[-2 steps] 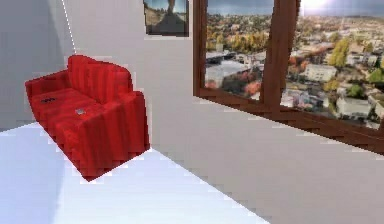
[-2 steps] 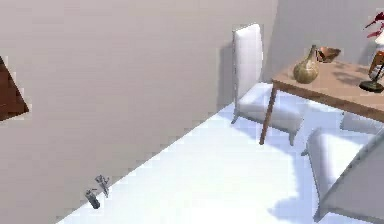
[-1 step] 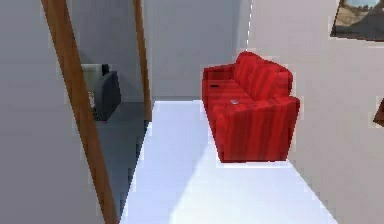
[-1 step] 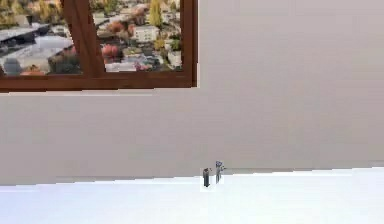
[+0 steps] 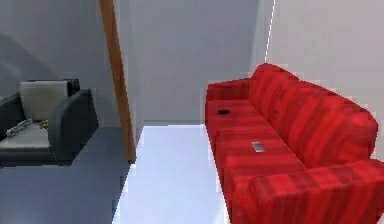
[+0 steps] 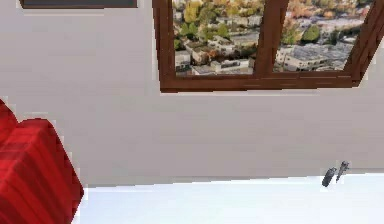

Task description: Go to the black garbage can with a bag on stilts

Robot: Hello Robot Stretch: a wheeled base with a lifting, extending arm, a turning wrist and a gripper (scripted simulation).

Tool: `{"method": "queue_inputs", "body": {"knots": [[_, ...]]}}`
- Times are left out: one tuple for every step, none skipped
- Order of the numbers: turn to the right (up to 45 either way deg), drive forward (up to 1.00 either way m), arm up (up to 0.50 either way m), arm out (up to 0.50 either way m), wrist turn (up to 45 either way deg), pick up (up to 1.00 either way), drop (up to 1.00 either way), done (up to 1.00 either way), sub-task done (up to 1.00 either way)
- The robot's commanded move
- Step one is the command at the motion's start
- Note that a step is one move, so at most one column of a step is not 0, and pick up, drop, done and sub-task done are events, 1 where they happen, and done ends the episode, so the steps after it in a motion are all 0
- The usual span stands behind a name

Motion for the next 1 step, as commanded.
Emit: {"method": "queue_inputs", "body": {"knots": [[-6.0, 0.00, 0.00, 0.00, 0.0, 0.00, 0.00, 0.00, 0.00]]}}
